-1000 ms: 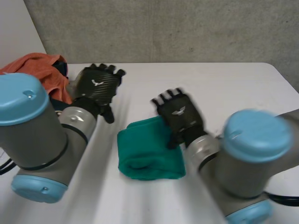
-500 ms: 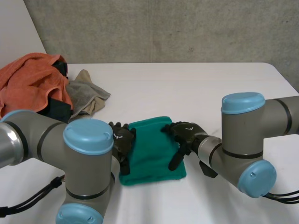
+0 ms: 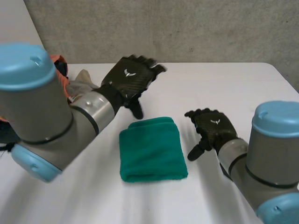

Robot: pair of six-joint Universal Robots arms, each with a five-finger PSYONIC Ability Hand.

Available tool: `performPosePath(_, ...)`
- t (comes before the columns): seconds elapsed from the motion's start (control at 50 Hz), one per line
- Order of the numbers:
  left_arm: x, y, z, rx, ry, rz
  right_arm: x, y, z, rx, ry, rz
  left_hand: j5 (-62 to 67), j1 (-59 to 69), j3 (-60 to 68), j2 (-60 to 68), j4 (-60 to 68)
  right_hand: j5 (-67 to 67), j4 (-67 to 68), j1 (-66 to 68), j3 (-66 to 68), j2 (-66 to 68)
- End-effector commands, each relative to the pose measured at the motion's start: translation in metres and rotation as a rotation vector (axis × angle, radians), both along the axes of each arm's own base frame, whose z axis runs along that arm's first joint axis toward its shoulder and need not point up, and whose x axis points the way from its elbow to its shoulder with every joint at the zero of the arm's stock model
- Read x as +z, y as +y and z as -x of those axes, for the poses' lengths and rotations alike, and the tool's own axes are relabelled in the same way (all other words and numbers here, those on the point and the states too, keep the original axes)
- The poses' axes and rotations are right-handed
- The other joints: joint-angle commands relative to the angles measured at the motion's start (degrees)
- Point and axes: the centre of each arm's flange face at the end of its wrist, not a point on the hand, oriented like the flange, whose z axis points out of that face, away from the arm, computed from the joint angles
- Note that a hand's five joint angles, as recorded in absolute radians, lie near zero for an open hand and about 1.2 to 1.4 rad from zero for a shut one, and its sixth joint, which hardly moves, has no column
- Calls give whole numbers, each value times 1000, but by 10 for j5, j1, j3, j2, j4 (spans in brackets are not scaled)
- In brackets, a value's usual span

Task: Fold the laundry.

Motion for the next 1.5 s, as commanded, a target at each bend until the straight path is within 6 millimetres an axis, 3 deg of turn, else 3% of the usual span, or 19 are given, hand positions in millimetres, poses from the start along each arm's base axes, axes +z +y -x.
performPosePath(0.02, 14, 15, 11, -275, 73, -96, -21, 11, -1, -7, -93, -132, -13, 7, -8, -3, -1, -9, -21, -30, -19, -23)
performPosePath(0.12, 18, 18, 13, -313, 97, -127, -48, 12, -9, 28, -105, -189, -18, 2, -13, -8, -6, -4, -16, -25, -14, -18)
performPosePath(0.36, 14, 21, 16, -321, 95, -144, -68, 14, -27, 78, -106, -163, -18, 2, -13, -8, -6, 43, 31, 22, 33, 29)
performPosePath(0.46, 11, 22, 16, -325, 92, -152, -71, 9, -33, 85, -115, -148, -17, 4, -11, -7, -4, 214, 202, 194, 204, 200)
performPosePath(0.54, 9, 22, 16, -323, 91, -157, -74, 4, -40, 92, -118, -134, -17, 4, -11, -7, -4, 473, 461, 452, 463, 459)
performPosePath(0.56, 9, 22, 17, -322, 91, -159, -75, 1, -42, 93, -122, -125, -15, 6, -9, -5, -3, 666, 654, 646, 656, 652)
performPosePath(0.7, 8, 19, 14, -308, 89, -161, -51, -20, -45, 50, -175, -44, -15, 6, -9, -5, -3, 668, 656, 648, 658, 654)
performPosePath(0.76, 11, 18, 13, -304, 92, -154, -37, -45, -45, 10, -200, 17, -15, 6, -9, -5, -3, 668, 656, 648, 658, 654)
performPosePath(0.78, 11, 18, 13, -305, 93, -152, -37, -56, -41, -13, -203, 29, -15, 6, -9, -5, -3, 668, 656, 648, 658, 654)
performPosePath(0.8, 12, 18, 13, -305, 94, -150, -40, -81, -29, -74, -200, 38, -15, 6, -9, -5, -3, 668, 656, 648, 658, 654)
performPosePath(0.84, 14, 17, 12, -302, 97, -142, -42, -103, -18, -126, -200, 48, -15, 6, -9, -5, -3, 668, 656, 648, 658, 654)
performPosePath(0.86, 15, 18, 12, -302, 98, -141, -42, -125, -7, -176, -201, 67, -15, 6, -9, -5, -3, 668, 656, 648, 658, 654)
performPosePath(0.98, 24, 19, 10, -300, 109, -120, -37, -192, 29, -318, -194, 170, -15, 6, -9, -5, -3, 668, 656, 648, 658, 654)
performPosePath(1.02, 25, 19, 10, -300, 111, -118, -37, -223, 54, -401, -196, 216, -15, 6, -9, -5, -3, 668, 656, 648, 658, 654)
performPosePath(1.1, 26, 20, 10, -300, 111, -115, -31, -265, 91, -486, -194, 286, -15, 6, -9, -5, -3, 668, 656, 648, 658, 654)
performPosePath(1.16, 26, 22, 11, -305, 111, -116, -38, -284, 108, -520, -165, 294, -15, 6, -9, -5, -3, 668, 656, 648, 658, 654)
performPosePath(1.26, 29, 24, 11, -308, 114, -111, -49, -313, 159, -581, -73, 265, -15, 6, -9, -5, -3, 668, 656, 648, 658, 654)
performPosePath(1.5, 27, 25, 12, -312, 112, -113, -49, -331, 222, -601, -47, 295, -15, 6, -9, -5, -3, 668, 656, 648, 658, 654)
